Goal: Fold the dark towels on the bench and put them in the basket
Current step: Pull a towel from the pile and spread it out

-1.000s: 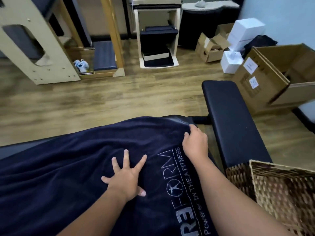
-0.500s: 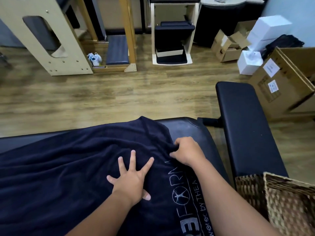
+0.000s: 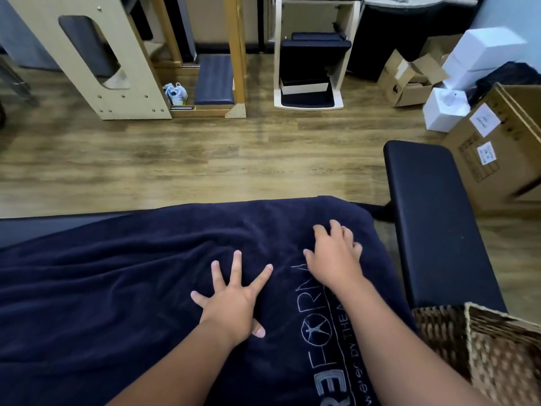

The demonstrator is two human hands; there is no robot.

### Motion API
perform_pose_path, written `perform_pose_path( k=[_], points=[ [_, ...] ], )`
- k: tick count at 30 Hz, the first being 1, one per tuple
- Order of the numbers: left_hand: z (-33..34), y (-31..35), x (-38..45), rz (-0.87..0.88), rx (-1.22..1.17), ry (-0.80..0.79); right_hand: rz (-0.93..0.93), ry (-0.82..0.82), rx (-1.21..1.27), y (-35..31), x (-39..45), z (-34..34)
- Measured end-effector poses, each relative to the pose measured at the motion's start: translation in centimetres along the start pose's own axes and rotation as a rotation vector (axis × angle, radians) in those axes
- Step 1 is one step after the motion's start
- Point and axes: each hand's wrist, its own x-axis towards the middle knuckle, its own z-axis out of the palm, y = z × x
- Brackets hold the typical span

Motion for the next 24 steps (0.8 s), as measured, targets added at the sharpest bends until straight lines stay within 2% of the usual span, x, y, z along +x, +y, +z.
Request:
perform_pose_path(
  k=[3,10,16,19,21,24],
  points=[
    [0.1,-0.1,0.1,0.001,-0.009,-0.006,-0.044,0.092,0.011,-1.3,-4.1,2.9],
    [0.4,-1.4,-1.3,0.104,-0.104,0.051,-0.134,0.143,0.029,-2.8,-14.6,7.4],
    [2.6,-6.8,-6.6,0.236,-0.256,0.265,-0.301,0.139,-0.007,-2.3,-22.9,9.4],
    [7.3,-10.3,-11.8,0.329,-0.179,0.526,-0.298,0.159,-0.017,-2.7,-27.6,10.7],
    [10.7,-12.6,-15.2,0.324,-0.113,0.663,-0.270,0.220,0.010,-3.3,-30.6,11.1],
    [14.2,-15.6,-19.6,0.377,0.001,0.626,-0.255,0.302,0.015,-3.6,-34.3,11.7]
  ],
)
